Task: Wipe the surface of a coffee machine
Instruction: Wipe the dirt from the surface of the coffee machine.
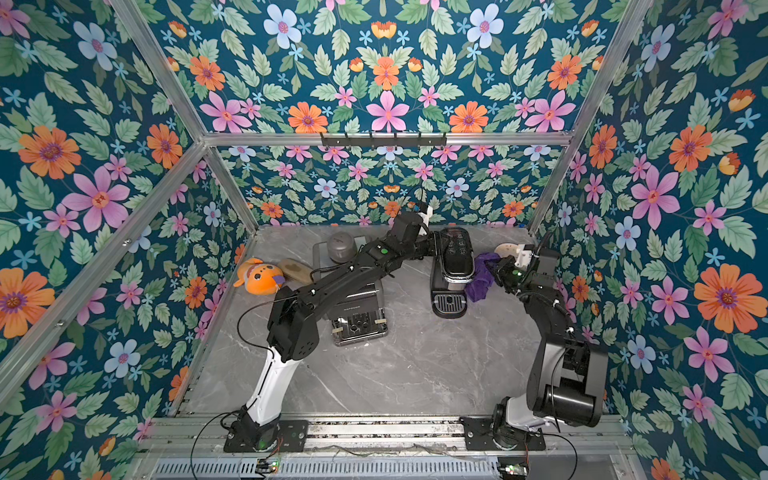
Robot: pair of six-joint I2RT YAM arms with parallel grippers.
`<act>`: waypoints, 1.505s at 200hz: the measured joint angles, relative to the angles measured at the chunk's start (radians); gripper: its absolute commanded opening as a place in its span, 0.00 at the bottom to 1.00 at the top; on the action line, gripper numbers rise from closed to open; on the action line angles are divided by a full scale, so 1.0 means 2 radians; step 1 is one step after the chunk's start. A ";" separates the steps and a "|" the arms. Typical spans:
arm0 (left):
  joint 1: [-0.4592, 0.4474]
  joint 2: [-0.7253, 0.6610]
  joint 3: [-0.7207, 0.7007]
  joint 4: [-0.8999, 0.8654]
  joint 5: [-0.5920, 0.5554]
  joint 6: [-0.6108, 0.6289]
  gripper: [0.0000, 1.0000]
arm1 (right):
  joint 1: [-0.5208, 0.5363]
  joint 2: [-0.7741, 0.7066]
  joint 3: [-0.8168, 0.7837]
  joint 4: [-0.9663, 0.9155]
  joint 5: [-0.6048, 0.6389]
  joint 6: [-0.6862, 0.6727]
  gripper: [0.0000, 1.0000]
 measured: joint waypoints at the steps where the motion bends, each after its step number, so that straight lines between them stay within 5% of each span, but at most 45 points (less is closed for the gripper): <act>1: 0.000 0.000 0.000 0.000 0.000 0.000 0.52 | 0.000 -0.002 0.002 -0.004 0.002 -0.003 0.00; 58: -0.001 -0.008 -0.015 0.008 0.001 -0.006 0.52 | 0.006 -0.048 0.041 -0.079 0.034 -0.059 0.00; 124: 0.000 -0.011 -0.021 0.010 -0.001 -0.016 0.52 | 0.013 -0.176 -0.006 -0.180 0.058 -0.100 0.00; 177: 0.000 -0.011 -0.024 0.014 -0.001 -0.022 0.51 | 0.079 -0.273 -0.022 -0.242 0.091 -0.134 0.00; 226: 0.000 -0.011 -0.028 0.022 -0.001 -0.022 0.51 | 0.132 -0.249 -0.059 -0.225 0.100 -0.134 0.00; 301: 0.000 -0.011 -0.033 0.034 0.003 -0.030 0.51 | 0.135 -0.215 -0.131 -0.182 0.133 -0.133 0.00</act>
